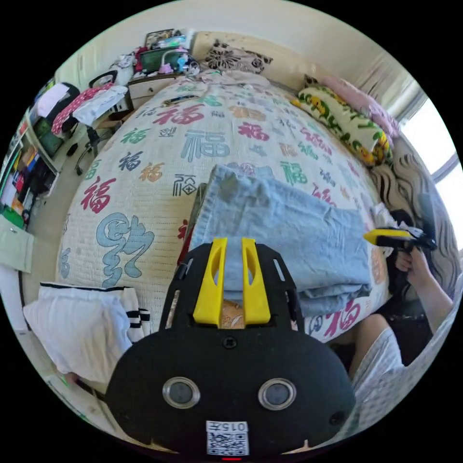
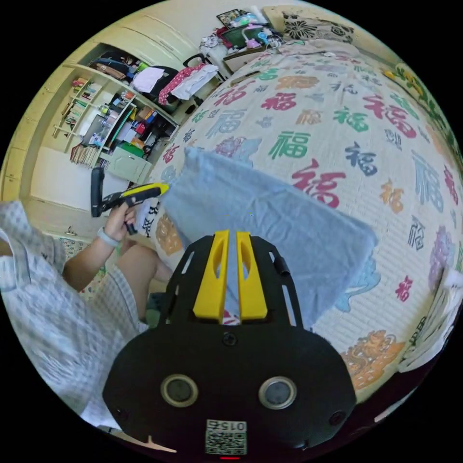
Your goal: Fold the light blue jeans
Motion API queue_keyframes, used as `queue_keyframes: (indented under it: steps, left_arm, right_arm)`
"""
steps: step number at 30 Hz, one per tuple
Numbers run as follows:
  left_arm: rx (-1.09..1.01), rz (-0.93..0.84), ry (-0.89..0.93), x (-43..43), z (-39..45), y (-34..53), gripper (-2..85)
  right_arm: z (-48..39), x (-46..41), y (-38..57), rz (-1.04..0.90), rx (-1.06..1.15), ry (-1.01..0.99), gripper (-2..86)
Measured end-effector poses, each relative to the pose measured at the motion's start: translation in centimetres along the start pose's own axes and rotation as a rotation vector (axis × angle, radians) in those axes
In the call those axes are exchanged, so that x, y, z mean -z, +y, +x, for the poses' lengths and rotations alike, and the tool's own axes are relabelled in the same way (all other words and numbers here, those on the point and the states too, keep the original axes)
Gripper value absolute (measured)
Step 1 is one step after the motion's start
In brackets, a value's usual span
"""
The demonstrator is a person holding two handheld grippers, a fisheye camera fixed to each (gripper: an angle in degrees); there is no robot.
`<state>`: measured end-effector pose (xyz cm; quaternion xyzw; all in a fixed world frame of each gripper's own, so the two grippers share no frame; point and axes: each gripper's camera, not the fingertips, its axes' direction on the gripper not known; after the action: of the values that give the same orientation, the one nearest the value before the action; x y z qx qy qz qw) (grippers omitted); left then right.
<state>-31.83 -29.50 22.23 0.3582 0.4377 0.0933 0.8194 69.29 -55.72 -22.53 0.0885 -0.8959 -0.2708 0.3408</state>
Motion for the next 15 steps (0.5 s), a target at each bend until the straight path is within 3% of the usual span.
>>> queue_keyframes:
  steps: [2,6,10,13,15]
  left_arm:
    - [-0.039,-0.078,-0.052,-1.9,0.0,0.9,3.5]
    - [-0.053,-0.084,-0.018,-2.8,-1.2,2.8,1.5]
    - [-0.102,-0.092,0.017,-2.2,-1.7,3.8,0.8]
    - [-0.096,-0.015,0.009,-0.7,-2.3,5.3,1.4]
    - [-0.034,0.03,0.018,0.3,-3.1,6.8,2.5]
  right_arm:
    - [2.2,-1.1,3.5,-0.115,-0.009,-0.067,1.0]
    - [5.0,-2.7,7.0,-0.189,-0.053,0.025,0.0]
    - [7.3,1.1,8.9,-0.013,-0.08,-0.041,1.3]
    - [9.8,5.6,12.1,0.205,-0.25,0.009,6.4]
    - [11.4,7.4,14.6,0.238,-0.411,0.075,10.8]
